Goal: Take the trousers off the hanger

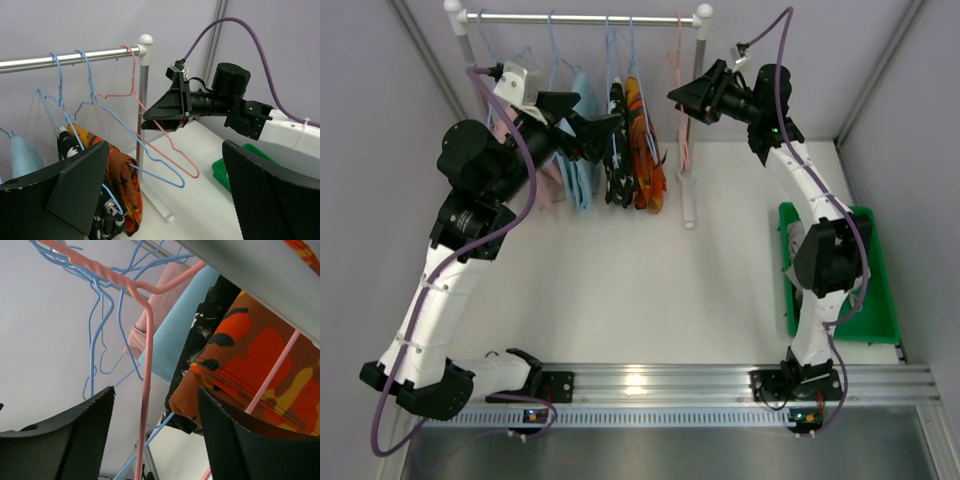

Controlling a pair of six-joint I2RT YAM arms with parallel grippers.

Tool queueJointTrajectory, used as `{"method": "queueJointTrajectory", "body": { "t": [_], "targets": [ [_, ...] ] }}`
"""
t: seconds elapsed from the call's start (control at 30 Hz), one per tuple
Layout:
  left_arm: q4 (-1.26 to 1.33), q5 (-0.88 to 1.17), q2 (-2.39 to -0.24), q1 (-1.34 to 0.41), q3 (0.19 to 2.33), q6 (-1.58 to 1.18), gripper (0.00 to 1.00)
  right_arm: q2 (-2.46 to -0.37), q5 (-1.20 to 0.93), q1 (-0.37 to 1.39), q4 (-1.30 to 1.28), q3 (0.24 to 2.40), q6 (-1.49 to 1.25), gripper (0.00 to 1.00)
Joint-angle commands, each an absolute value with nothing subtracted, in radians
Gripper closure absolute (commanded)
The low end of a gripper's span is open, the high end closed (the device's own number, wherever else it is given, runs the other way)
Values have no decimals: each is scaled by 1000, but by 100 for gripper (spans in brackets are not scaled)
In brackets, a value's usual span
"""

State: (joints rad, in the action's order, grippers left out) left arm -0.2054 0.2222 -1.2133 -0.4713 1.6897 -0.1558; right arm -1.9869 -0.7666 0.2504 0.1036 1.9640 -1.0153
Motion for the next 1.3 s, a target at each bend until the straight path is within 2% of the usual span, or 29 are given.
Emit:
{"method": "queueJointTrajectory", "body": {
  "t": [0.0,0.1,0.2,0.4,0.53,0.67,0.77,1.13,1.27],
  "targets": [
    [-184,215,-1198,-465,1686,-161,1,-1850,-792,230,83,1938,-962,33],
    [-183,213,-1198,-463,1683,-163,1,-1765,-792,209,39,1873,-922,23],
    [-181,215,-1195,-462,1674,-166,1,-1662,-776,196,-35,1786,-859,1],
    [-170,210,-1190,-462,1652,-169,1,-1522,-742,175,-192,1738,-658,0],
    [-155,209,-1190,-463,1638,-172,1,-1558,-799,187,-195,1836,-707,5],
    [-144,199,-1190,-462,1632,-172,1,-1598,-816,241,-108,1841,-823,15],
    [-144,195,-1190,-460,1638,-167,1,-1652,-816,302,-38,1861,-908,27],
    [-158,184,-1177,-449,1661,-158,1,-1908,-707,425,-37,2111,-1003,27],
    [-158,184,-1172,-445,1657,-156,1,-1966,-713,440,-15,2143,-1028,34]
  ]
}}
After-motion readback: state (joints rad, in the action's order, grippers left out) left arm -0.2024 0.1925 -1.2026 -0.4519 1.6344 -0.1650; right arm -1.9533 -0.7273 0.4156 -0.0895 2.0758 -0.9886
